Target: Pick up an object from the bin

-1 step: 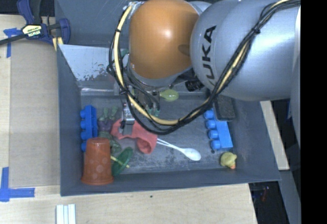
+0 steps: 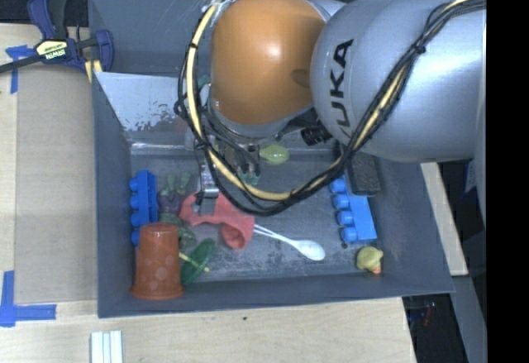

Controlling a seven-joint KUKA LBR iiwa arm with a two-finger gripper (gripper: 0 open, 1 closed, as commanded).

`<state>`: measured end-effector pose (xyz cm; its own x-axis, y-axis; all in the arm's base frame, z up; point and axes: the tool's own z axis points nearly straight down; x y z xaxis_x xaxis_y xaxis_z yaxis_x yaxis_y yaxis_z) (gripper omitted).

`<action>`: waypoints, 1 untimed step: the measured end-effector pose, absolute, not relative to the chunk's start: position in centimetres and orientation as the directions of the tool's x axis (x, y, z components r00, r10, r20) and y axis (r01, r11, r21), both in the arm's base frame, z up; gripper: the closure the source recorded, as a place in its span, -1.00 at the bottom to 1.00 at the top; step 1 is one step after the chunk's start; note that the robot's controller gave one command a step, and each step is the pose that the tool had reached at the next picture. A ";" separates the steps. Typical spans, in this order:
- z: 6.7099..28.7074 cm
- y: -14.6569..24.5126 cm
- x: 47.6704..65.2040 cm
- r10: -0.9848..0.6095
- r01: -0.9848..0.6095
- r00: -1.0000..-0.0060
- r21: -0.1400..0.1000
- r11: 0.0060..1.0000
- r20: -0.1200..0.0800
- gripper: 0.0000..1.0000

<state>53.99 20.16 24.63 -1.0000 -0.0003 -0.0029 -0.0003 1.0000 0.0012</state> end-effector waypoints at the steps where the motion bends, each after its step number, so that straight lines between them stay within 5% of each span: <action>1: 24.0 17.0 52.4 -0.136 -0.136 -0.991 0.002 0.991 -0.003 -1.00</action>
Offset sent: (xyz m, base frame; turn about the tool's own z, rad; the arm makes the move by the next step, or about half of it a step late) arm -0.0185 -0.0580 0.0082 -0.1435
